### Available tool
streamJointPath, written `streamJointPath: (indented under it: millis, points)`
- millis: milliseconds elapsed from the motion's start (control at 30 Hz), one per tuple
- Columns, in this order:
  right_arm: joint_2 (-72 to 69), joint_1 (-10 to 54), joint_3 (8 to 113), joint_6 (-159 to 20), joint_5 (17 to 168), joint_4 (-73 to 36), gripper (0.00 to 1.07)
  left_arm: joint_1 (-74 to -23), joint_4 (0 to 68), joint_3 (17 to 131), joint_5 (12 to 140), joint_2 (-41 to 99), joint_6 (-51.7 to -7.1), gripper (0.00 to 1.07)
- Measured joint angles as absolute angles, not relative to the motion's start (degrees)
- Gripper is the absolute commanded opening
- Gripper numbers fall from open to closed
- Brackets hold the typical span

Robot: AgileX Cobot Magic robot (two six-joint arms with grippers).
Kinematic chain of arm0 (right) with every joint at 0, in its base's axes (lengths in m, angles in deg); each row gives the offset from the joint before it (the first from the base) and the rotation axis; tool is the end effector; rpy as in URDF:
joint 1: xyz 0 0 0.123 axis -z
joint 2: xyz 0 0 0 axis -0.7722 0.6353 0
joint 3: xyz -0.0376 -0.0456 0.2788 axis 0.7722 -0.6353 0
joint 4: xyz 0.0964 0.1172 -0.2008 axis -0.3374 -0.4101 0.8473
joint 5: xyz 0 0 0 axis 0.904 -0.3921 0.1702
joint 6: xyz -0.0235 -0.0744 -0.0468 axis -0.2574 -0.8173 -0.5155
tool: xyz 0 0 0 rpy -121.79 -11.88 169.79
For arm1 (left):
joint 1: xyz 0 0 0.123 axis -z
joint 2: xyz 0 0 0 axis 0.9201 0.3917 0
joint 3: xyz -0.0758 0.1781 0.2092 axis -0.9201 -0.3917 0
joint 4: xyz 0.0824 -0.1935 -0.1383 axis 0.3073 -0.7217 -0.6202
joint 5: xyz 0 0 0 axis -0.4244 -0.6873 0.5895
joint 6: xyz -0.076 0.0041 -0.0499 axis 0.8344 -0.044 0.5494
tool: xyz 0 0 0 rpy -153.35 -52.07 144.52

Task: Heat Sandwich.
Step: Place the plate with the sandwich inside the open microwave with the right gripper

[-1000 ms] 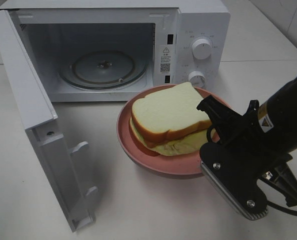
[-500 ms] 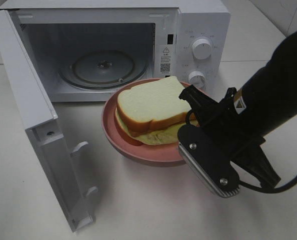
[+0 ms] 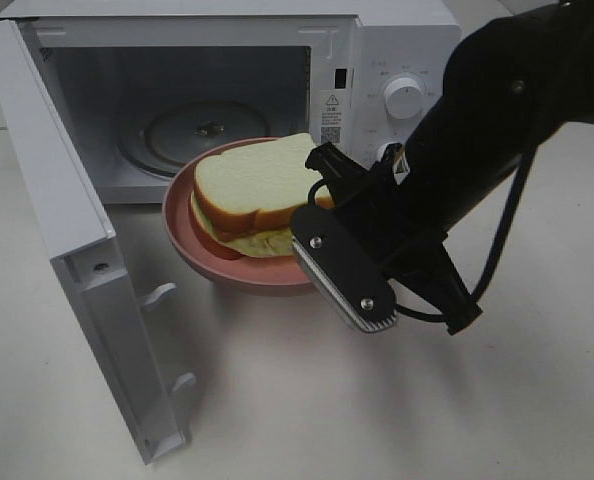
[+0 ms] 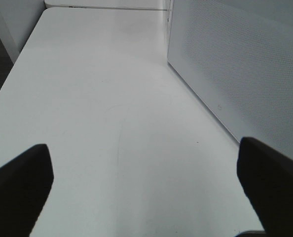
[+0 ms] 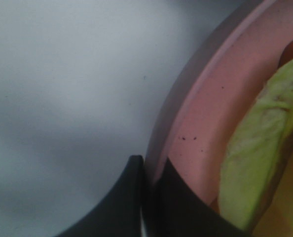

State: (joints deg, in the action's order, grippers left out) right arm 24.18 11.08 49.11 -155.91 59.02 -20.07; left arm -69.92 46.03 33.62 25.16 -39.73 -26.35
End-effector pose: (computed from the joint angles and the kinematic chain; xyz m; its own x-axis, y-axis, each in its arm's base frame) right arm 0.2490 0.2066 0.2022 0.6408 -0.7676 -0.0101 -0.6876 -0.5681 -0.4521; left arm -0.0085 -0.0042 0.2809 -0.4498 -0.0327 -0.8925 -0.0191 0.9995 -0.0270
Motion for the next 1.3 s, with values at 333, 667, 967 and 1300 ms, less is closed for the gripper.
streamJointPath:
  millis: [333, 667, 967, 1300]
  points:
    - [29.74, 11.08, 55.70, -155.97, 59.02, -20.07, 0.00, -69.92, 46.03, 33.62, 25.16, -39.73, -26.35, 0.96]
    - [35.18, 11.08, 61.77, -155.91, 58.62, -20.07, 0.00, -69.92, 46.03, 33.62, 25.16, -39.73, -26.35, 0.96]
    - [41.20, 11.08, 70.08, -154.76, 54.60, -20.07, 0.00, -69.92, 46.03, 33.62, 25.16, -39.73, -26.35, 0.96]
    - [47.84, 11.08, 82.05, -150.64, 49.33, -19.84, 0.00, -69.92, 46.03, 33.62, 25.16, -39.73, -26.35, 0.96]
